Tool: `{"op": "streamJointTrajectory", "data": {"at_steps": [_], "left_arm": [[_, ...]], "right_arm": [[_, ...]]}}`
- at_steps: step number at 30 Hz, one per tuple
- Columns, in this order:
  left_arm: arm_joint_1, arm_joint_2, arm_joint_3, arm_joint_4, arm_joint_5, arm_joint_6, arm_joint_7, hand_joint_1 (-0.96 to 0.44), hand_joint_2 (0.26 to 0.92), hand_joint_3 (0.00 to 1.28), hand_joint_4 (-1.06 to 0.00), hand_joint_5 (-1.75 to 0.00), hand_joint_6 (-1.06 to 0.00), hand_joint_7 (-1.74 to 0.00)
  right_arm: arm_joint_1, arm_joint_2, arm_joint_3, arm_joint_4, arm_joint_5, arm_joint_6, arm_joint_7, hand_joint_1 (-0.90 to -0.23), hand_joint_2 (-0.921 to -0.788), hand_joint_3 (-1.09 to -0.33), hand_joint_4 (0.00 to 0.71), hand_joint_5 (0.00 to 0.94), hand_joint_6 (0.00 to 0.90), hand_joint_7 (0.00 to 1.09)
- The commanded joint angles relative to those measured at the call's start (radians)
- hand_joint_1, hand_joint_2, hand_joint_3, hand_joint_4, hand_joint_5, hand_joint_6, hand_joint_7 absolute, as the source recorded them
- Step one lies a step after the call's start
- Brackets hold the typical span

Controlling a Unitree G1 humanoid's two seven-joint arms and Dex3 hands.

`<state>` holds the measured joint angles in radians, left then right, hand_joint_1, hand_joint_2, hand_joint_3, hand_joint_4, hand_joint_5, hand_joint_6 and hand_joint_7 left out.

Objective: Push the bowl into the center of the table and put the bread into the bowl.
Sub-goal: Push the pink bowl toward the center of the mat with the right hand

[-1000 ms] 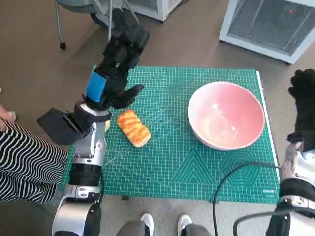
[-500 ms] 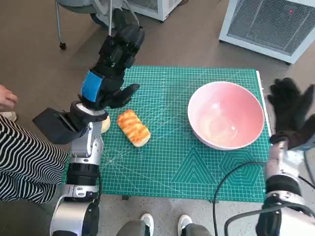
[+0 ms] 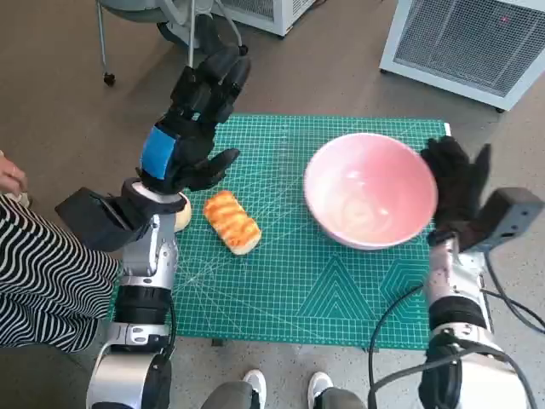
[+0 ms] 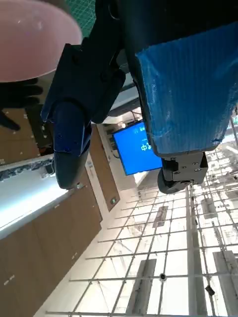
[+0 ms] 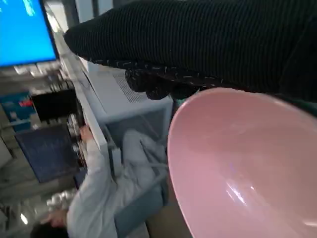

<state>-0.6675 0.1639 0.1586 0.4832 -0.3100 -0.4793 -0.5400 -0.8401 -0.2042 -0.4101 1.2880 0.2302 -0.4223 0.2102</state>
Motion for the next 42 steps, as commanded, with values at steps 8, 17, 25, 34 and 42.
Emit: {"op": "streamJointTrajectory", "data": {"at_steps": [8, 17, 25, 34, 42], "left_arm": [[0.019, 0.032, 0.017, -0.002, 0.000, -0.020, -0.008, -0.74, 0.921, 0.28, -0.13, -0.02, 0.00, -0.46], [0.027, 0.032, 0.019, -0.009, 0.001, -0.020, -0.001, -0.75, 0.921, 0.28, -0.14, -0.01, -0.01, -0.46], [0.026, 0.030, 0.024, 0.006, -0.005, -0.026, -0.001, -0.75, 0.921, 0.27, -0.14, -0.01, -0.02, -0.45], [0.031, 0.019, 0.017, 0.005, 0.003, -0.035, 0.008, -0.74, 0.921, 0.27, -0.14, -0.01, -0.02, -0.44], [0.034, 0.014, 0.010, 0.002, 0.003, -0.031, 0.012, -0.74, 0.921, 0.27, -0.14, -0.01, -0.03, -0.44]], "right_arm": [[-0.018, 0.067, -0.023, 0.019, 0.029, 0.049, 0.053, -0.643, -0.921, -0.832, 0.101, 0.002, 0.029, 0.30], [-0.040, 0.116, -0.055, 0.016, 0.066, 0.058, 0.076, -0.678, -0.921, -0.791, 0.090, 0.000, 0.031, 0.28], [-0.051, 0.149, -0.062, 0.018, 0.071, 0.070, 0.102, -0.671, -0.921, -0.787, 0.078, 0.000, 0.027, 0.27], [-0.058, 0.140, -0.048, 0.004, 0.060, 0.059, 0.113, -0.665, -0.921, -0.795, 0.073, 0.002, 0.027, 0.26], [-0.057, 0.068, 0.063, -0.056, -0.067, -0.094, 0.069, -0.654, -0.921, -0.837, 0.082, 0.005, 0.030, 0.25]]}}
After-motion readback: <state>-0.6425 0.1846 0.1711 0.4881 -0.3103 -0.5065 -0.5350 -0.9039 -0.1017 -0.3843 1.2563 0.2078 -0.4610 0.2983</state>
